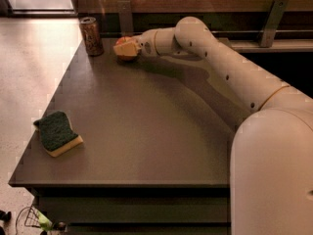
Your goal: Move apple near sponge
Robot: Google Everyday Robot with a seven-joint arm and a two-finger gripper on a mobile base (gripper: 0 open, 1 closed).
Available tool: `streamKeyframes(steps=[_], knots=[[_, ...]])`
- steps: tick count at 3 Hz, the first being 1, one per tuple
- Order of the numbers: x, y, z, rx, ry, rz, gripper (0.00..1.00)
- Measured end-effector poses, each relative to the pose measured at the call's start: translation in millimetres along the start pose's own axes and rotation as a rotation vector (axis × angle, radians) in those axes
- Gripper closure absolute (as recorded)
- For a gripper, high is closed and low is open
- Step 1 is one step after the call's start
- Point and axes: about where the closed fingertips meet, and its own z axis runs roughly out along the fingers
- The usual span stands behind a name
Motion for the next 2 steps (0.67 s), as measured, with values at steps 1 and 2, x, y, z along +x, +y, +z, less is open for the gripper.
streamKeyframes(steps=[1, 2], knots=[[-1.9, 1.6, 0.4, -0.007, 0.001, -0.002, 1.00], [-29.2, 4.9, -21.7, -0.051, -0.003, -0.026, 1.00]])
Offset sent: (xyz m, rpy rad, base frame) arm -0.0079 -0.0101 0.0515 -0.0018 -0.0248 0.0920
